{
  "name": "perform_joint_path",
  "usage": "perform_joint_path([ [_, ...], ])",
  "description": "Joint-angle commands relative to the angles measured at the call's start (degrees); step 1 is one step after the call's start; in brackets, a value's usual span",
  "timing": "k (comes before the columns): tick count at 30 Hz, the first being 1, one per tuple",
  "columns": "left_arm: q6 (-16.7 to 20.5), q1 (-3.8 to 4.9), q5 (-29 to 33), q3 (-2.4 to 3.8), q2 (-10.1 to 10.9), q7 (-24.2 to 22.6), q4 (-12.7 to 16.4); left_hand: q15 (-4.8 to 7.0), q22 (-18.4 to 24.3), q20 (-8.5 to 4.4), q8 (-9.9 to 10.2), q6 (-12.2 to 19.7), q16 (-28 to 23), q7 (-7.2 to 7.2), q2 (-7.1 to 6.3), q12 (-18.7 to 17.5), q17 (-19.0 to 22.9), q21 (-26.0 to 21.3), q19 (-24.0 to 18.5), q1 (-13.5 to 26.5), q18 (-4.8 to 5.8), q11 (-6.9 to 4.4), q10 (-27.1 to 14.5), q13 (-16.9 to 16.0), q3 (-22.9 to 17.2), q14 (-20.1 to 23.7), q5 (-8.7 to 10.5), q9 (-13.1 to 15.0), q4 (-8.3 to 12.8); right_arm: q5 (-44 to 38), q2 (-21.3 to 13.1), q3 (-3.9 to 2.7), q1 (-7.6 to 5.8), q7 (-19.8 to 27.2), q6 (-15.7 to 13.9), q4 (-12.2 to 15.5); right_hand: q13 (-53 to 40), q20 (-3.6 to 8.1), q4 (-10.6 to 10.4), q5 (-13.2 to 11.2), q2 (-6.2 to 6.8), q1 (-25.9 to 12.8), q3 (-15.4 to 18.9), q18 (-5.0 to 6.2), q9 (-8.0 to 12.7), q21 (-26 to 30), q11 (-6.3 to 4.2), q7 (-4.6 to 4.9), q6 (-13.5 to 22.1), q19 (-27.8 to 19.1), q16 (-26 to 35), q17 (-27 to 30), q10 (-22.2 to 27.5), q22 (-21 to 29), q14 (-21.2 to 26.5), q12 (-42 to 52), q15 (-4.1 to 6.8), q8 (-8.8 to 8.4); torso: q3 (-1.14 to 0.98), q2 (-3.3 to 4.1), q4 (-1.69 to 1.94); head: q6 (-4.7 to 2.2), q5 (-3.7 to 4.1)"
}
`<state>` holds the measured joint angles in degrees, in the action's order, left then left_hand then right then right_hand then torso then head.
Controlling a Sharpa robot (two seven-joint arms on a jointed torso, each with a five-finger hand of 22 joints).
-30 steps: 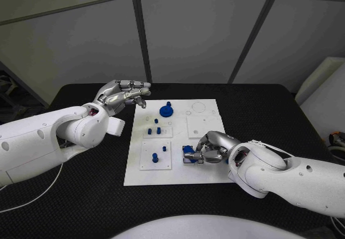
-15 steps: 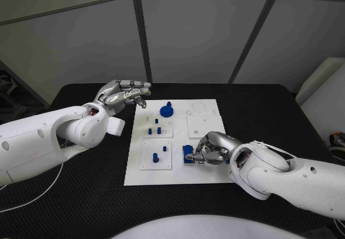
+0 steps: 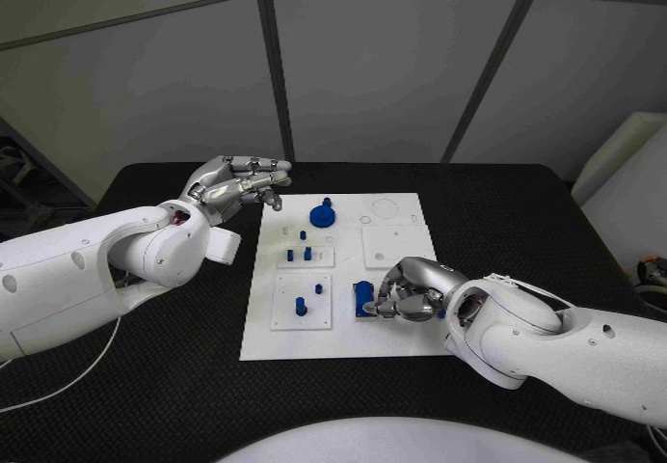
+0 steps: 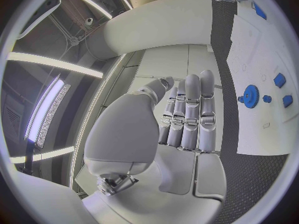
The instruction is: Assemble the parts on the task board
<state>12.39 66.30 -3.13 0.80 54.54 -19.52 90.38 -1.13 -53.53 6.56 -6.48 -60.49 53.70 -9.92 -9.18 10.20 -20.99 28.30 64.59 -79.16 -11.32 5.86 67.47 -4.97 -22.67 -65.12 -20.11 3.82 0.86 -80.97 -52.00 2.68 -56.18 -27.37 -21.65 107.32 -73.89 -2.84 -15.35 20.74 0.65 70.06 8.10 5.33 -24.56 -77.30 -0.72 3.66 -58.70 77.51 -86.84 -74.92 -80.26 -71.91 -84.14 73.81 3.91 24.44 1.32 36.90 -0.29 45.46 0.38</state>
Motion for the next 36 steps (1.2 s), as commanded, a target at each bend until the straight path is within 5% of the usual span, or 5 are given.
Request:
perform_joint_path([
  [1, -0.63, 0.07, 0.10, 0.03, 0.02, -0.14, 0.16, 0.12, 0.08, -0.09, 0.37, 0.13, -0.18, -0.30, 0.39, 0.19, 0.09, -0.11, 0.30, -0.03, 0.84, -0.07, -0.29, 0.05, 0.20, -0.41, 0.16, -0.02, 0.18, -0.31, 0.25, -0.02, -0.06, 0.51, 0.67, -0.27, -0.15, 0.47, -0.16, 0.63, -0.56, 1.02, -0.44, -1.03, -0.14, -0.01, -0.17, -0.49, -0.04, 0.10, -0.11, -7.83, -0.23, -0.13, -4.43, 0.14, 0.38, 0.11, 0.01, 0.05, -0.01, 0.06, -0.13],
  [11, -0.74, 0.07, 0.10, 0.03, 0.05, -0.05, 0.18, 0.12, 0.07, -0.09, 0.37, 0.13, -0.20, -0.30, 0.42, 0.21, 0.11, -0.10, 0.33, -0.04, 0.85, -0.06, -0.30, 0.04, 0.19, -0.39, 0.16, -0.02, 0.19, -0.44, 0.90, -0.02, -0.07, 0.06, 0.29, -1.51, -0.60, 0.61, -0.82, 1.98, -2.32, 2.41, -0.73, -1.07, -0.48, -0.15, -0.40, -0.77, -0.41, 0.27, -0.15, -7.95, -0.59, -0.37, -4.46, 0.40, 0.56, 0.12, 0.01, 0.01, -0.01, 0.19, -0.23],
  [19, -0.87, 0.07, 0.10, 0.03, 0.06, 0.06, 0.16, 0.12, 0.07, -0.10, 0.37, 0.13, -0.21, -0.30, 0.44, 0.22, 0.12, -0.09, 0.35, -0.06, 0.85, -0.06, -0.31, 0.04, 0.18, -0.37, 0.16, -0.02, 0.21, -0.59, 0.87, -0.02, -0.07, 0.66, 1.61, -1.61, -0.88, 0.89, 2.80, -5.58, 0.02, 9.31, -0.71, -1.07, -0.97, -0.03, -0.64, -0.82, -0.54, 0.21, -0.15, -8.03, -0.65, -0.36, -4.46, 0.26, 0.75, -0.05, 0.01, -0.05, -0.07, 0.29, -0.32],
  [27, -0.94, 0.06, 0.10, 0.03, 0.10, 0.23, 0.11, 0.12, 0.07, -0.10, 0.37, 0.13, -0.21, -0.30, 0.44, 0.22, 0.12, -0.09, 0.35, -0.06, 0.85, -0.06, -0.31, 0.04, 0.18, -0.37, 0.16, -0.02, 0.21, -0.66, 0.64, -0.02, -0.07, 1.46, 2.50, -1.24, -0.82, 0.53, 1.64, -12.16, 3.40, 7.22, 1.16, -1.04, -1.21, 0.22, 0.01, -0.24, -0.50, 0.01, -0.04, -7.85, -0.53, -0.16, -4.42, -0.05, 0.29, -0.39, 0.00, 0.01, -0.04, 0.20, -0.29],
  [36, -0.91, 0.06, 0.10, 0.03, 0.19, 0.28, 0.17, 0.13, 0.06, -0.11, 0.38, 0.14, -0.24, -0.31, 0.45, 0.25, 0.15, -0.07, 0.39, -0.15, 0.84, -0.06, -0.34, 0.05, 0.15, -0.35, 0.15, -0.02, 0.28, -1.03, -1.95, -0.01, -0.06, 2.37, 0.37, 0.23, -0.79, 0.31, -0.52, -12.00, 4.39, 5.52, 1.78, -0.99, -1.57, 0.35, 0.11, -0.18, -0.29, -0.06, 0.05, -7.70, -0.37, -0.09, -4.39, -0.27, 0.16, -0.47, -0.02, 0.01, -0.13, 0.10, -0.18],
])
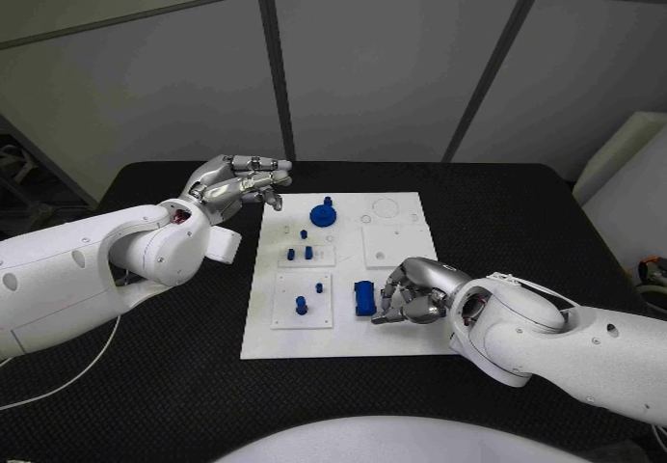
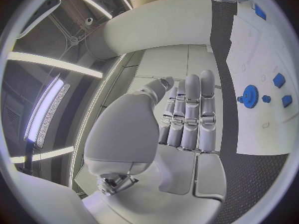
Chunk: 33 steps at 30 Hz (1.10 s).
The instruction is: Assemble the parts on the task board
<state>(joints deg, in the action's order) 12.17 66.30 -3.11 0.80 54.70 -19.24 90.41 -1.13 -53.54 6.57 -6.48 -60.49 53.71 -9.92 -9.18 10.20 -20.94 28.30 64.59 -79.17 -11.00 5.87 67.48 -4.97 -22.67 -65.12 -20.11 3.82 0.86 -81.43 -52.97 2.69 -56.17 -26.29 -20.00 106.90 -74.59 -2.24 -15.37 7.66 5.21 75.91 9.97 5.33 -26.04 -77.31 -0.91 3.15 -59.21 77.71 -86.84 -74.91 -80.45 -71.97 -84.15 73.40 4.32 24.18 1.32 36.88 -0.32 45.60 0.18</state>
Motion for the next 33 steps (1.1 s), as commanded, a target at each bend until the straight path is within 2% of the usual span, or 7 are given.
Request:
perform_joint_path([
  [1, -0.68, 0.06, 0.09, 0.03, 0.03, 0.00, 0.14, 0.13, 0.07, -0.11, 0.38, 0.14, -0.24, -0.31, 0.45, 0.25, 0.10, -0.07, 0.39, -0.15, 0.52, -0.07, -0.35, 0.05, 0.15, -0.35, 0.15, -0.02, 0.28, -0.52, -1.55, -0.02, -0.07, 1.67, -1.76, 0.88, -0.11, -0.30, -0.70, 2.25, -0.37, -0.27, -0.17, -0.98, -0.12, 0.37, 0.30, 0.36, 0.33, -0.26, 0.05, -7.71, -0.17, -0.03, -4.38, 0.13, -0.26, -0.29, -0.01, 0.00, -0.13, -0.05, 0.04],
  [5, -0.69, 0.06, 0.09, 0.02, 0.01, -0.02, 0.11, 0.13, 0.07, -0.11, 0.38, 0.14, -0.24, -0.31, 0.45, 0.25, 0.10, -0.07, 0.39, -0.15, 0.52, -0.07, -0.35, 0.05, 0.15, -0.35, 0.15, -0.02, 0.28, 1.90, -4.34, -0.02, -0.07, 4.76, -4.23, 1.94, 0.07, -0.47, -0.70, 9.09, -1.92, 1.16, -0.82, -0.93, 0.60, 0.64, 0.81, 1.05, 2.25, -0.49, 0.23, -7.37, 0.11, 0.26, -4.31, -0.27, -0.56, -2.20, -0.04, -0.03, -0.22, -0.13, 0.12],
  [12, -0.76, 0.03, 0.09, 0.00, -0.08, -0.19, 0.05, 0.13, 0.06, -0.12, 0.39, 0.15, -0.26, -0.31, 0.44, 0.27, 0.12, -0.05, 0.41, -0.20, 0.52, -0.06, -0.37, 0.05, 0.14, -0.33, 0.16, -0.02, 0.33, 7.46, -9.97, -0.07, -0.13, 9.07, -6.90, 3.61, 1.37, -1.12, -0.33, 16.30, -4.21, 4.35, -1.82, -0.73, 2.76, 1.35, 1.60, 2.17, 3.32, -1.12, 0.64, -6.61, 1.13, 1.05, -4.14, -2.09, -1.29, -6.38, -0.02, -0.02, -0.11, -0.43, 0.69],
  [17, -0.78, 0.01, 0.09, -0.03, -0.27, -0.27, 0.06, 0.12, 0.06, -0.12, 0.39, 0.15, -0.26, -0.32, 0.41, 0.28, 0.13, -0.05, 0.42, -0.18, 0.53, -0.05, -0.38, 0.05, 0.16, -0.33, 0.17, -0.02, 0.33, 7.54, -13.79, -0.09, -0.19, 8.82, -7.11, 3.75, 2.18, -1.30, -0.39, 17.44, -4.70, 5.40, -2.03, -0.70, 3.88, 1.41, 1.73, 2.24, 2.44, -1.15, 0.69, -6.54, 1.54, 1.07, -4.12, -3.18, -1.41, -8.10, 0.08, -0.02, -0.12, -0.58, 1.74],
  [21, -0.79, -0.01, 0.09, -0.05, -0.48, -0.29, -0.03, 0.12, 0.06, -0.11, 0.39, 0.14, -0.27, -0.33, 0.40, 0.29, 0.13, -0.05, 0.42, -0.15, 0.54, -0.04, -0.38, 0.05, 0.19, -0.32, 0.18, -0.02, 0.32, 4.40, -15.79, -0.10, -0.19, 7.16, -6.60, 3.77, 2.33, -1.34, -0.59, 17.79, -4.60, 5.48, -1.81, -0.72, 4.33, 1.34, 1.71, 2.19, 1.66, -1.07, 0.68, -6.59, 1.52, 0.96, -4.13, -3.43, -1.41, -8.72, -0.05, 0.06, -0.21, -0.64, 2.42],
  [29, -0.84, -0.07, 0.09, -0.10, -0.66, -0.33, -0.14, 0.11, 0.06, -0.11, 0.39, 0.14, -0.27, -0.33, 0.40, 0.29, 0.13, -0.05, 0.42, -0.14, 0.54, -0.04, -0.38, 0.05, 0.19, -0.32, 0.18, -0.02, 0.32, 0.83, -15.80, -0.07, -0.12, 4.38, -4.64, 2.94, 2.46, -1.29, -1.04, 17.88, -4.01, 4.82, -0.91, -0.68, 4.77, 1.49, 1.53, 1.94, 0.09, -1.16, 0.85, -6.28, 1.41, 1.07, -4.07, -3.70, -1.29, -9.30, -0.14, 0.11, -0.11, -0.49, 2.93],
  [33, -0.89, -0.11, 0.09, -0.11, -0.69, -0.30, -0.16, 0.11, 0.06, -0.11, 0.39, 0.14, -0.27, -0.33, 0.40, 0.29, 0.13, -0.05, 0.42, -0.14, 0.54, -0.04, -0.38, 0.05, 0.19, -0.32, 0.18, -0.02, 0.32, -0.18, -15.37, -0.06, -0.10, 3.20, -3.83, 2.49, 2.42, -1.26, -1.09, 17.95, -3.87, 4.51, -0.60, -0.67, 4.77, 1.53, 1.45, 1.82, -0.41, -1.18, 0.92, -6.16, 1.34, 1.10, -4.04, -3.69, -1.24, -9.34, 0.04, 0.02, 0.09, -0.47, 3.22],
])
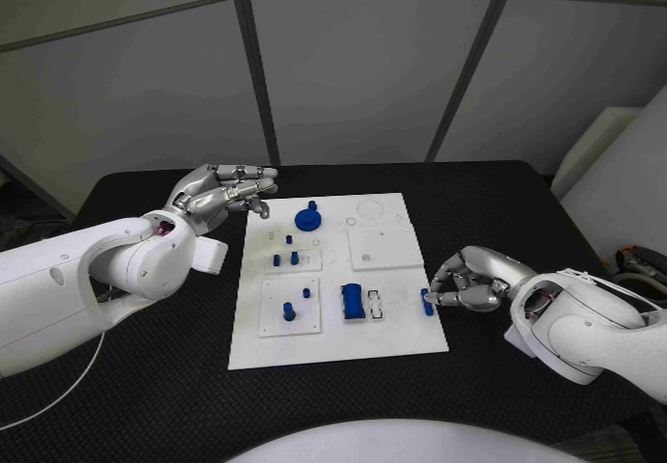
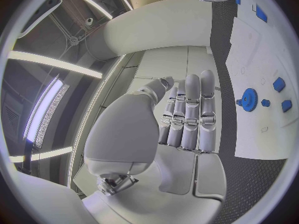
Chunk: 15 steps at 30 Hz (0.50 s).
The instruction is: Assemble the parts on the task board
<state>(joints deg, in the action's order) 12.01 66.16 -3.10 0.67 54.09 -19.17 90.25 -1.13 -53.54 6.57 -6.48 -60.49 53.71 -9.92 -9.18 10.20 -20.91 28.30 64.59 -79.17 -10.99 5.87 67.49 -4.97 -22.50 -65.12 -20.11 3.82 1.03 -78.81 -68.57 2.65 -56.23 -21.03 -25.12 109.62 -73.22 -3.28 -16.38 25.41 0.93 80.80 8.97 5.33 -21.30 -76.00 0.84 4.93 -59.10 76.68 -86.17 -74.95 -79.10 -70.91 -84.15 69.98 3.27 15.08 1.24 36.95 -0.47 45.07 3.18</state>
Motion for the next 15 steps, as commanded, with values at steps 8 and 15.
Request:
perform_joint_path([
  [8, -0.79, 0.01, 0.08, 0.01, -0.11, -0.38, -0.01, 0.11, 0.06, -0.11, 0.39, 0.14, -0.27, -0.33, 0.40, 0.30, 0.10, -0.05, 0.42, -0.14, 0.53, -0.05, -0.40, 0.05, 0.03, -0.32, 0.18, -0.02, 0.15, -5.76, 1.41, -0.01, 0.00, -5.14, 3.02, -1.28, 1.14, -0.16, -0.18, 0.15, 0.57, -1.04, 0.92, -0.65, 0.03, 0.33, -0.35, -0.02, -0.88, -0.22, 0.32, -6.04, 0.01, 0.14, -4.03, -0.44, -0.12, -0.41, 0.05, 0.03, 0.18, 0.20, 0.05],
  [15, -0.79, 0.00, 0.08, 0.01, -0.08, -0.39, 0.03, 0.11, 0.06, -0.11, 0.39, 0.14, -0.27, -0.33, 0.40, 0.30, 0.10, -0.05, 0.42, -0.14, 0.53, -0.05, -0.40, 0.05, 0.03, -0.32, 0.18, -0.02, 0.15, -7.43, 2.41, 0.00, 0.02, -6.57, 4.52, -1.82, 1.13, -0.14, -0.22, 0.08, 0.69, -1.55, 1.30, -0.66, 0.03, 0.34, -0.37, -0.05, -1.07, -0.20, 0.33, -6.04, -0.02, 0.12, -4.03, -0.47, -0.10, -0.53, 0.08, 0.05, 0.16, 0.50, 0.05],
])
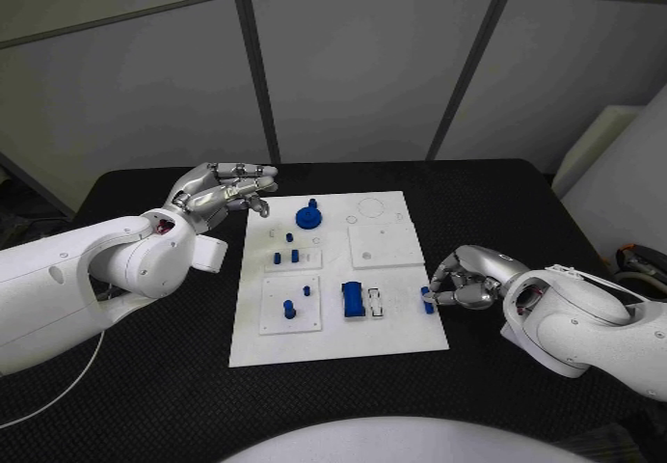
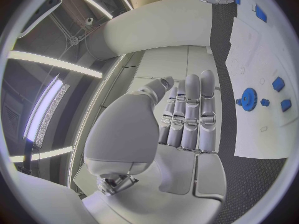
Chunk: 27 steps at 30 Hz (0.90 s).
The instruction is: Assemble the parts on the task board
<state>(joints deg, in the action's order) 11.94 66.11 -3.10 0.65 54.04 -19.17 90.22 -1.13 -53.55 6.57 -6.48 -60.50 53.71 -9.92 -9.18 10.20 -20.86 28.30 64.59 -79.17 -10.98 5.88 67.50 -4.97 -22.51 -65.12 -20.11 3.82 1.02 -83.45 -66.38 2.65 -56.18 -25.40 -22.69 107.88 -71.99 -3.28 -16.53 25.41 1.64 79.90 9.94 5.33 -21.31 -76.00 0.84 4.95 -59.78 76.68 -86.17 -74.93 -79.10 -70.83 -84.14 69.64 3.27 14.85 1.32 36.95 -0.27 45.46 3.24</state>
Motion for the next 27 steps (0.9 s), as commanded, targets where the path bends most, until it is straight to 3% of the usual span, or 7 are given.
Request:
perform_joint_path([
  [1, -0.72, 0.05, 0.08, 0.03, -0.03, -0.39, 0.07, 0.11, 0.06, -0.11, 0.39, 0.14, -0.27, -0.33, 0.40, 0.30, 0.06, -0.05, 0.42, -0.14, 0.52, -0.06, -0.40, 0.04, 0.03, -0.32, 0.18, -0.02, 0.16, -2.95, 0.29, 0.00, -0.02, -2.34, 2.33, -0.16, -0.08, -0.13, -0.08, 0.06, -0.01, -0.79, 0.43, -0.65, 0.02, 0.36, -0.38, -0.08, -0.46, -0.21, 0.33, -6.04, -0.02, 0.06, -4.03, -0.16, -0.10, -0.32, 0.00, 0.04, 0.00, 0.11, 0.01],
  [22, -0.71, 0.04, 0.08, 0.03, 0.17, -0.40, 0.15, 0.11, 0.06, -0.11, 0.39, 0.14, -0.27, -0.33, 0.40, 0.30, 0.06, -0.05, 0.42, -0.14, 0.52, -0.06, -0.40, 0.04, 0.03, -0.32, 0.18, -0.02, 0.16, -5.80, 3.10, 0.03, 0.11, -4.61, 7.25, -1.95, -0.06, -0.08, -0.10, -0.39, 0.08, -1.98, 1.27, -0.62, -0.09, 0.53, -0.44, -0.19, -0.90, -0.31, 0.44, -5.87, -0.02, 0.21, -4.00, -0.29, -0.05, -0.49, -0.01, 0.02, -0.04, 0.41, -0.12],
  [27, -0.73, 0.04, 0.08, 0.03, 0.23, -0.39, 0.20, 0.11, 0.06, -0.11, 0.39, 0.14, -0.27, -0.33, 0.40, 0.30, 0.06, -0.05, 0.42, -0.14, 0.52, -0.06, -0.40, 0.04, 0.03, -0.32, 0.18, -0.02, 0.16, -7.05, 4.06, 0.03, 0.28, -4.99, 7.98, -2.38, -0.14, 0.01, 0.51, -0.36, -0.21, -0.61, 0.94, -0.61, -0.21, 0.57, -0.65, -0.41, -1.13, -0.32, 0.47, -5.87, -0.03, 0.22, -4.00, -0.29, 0.10, -0.56, 0.03, -0.06, 0.04, 0.49, -0.07],
])
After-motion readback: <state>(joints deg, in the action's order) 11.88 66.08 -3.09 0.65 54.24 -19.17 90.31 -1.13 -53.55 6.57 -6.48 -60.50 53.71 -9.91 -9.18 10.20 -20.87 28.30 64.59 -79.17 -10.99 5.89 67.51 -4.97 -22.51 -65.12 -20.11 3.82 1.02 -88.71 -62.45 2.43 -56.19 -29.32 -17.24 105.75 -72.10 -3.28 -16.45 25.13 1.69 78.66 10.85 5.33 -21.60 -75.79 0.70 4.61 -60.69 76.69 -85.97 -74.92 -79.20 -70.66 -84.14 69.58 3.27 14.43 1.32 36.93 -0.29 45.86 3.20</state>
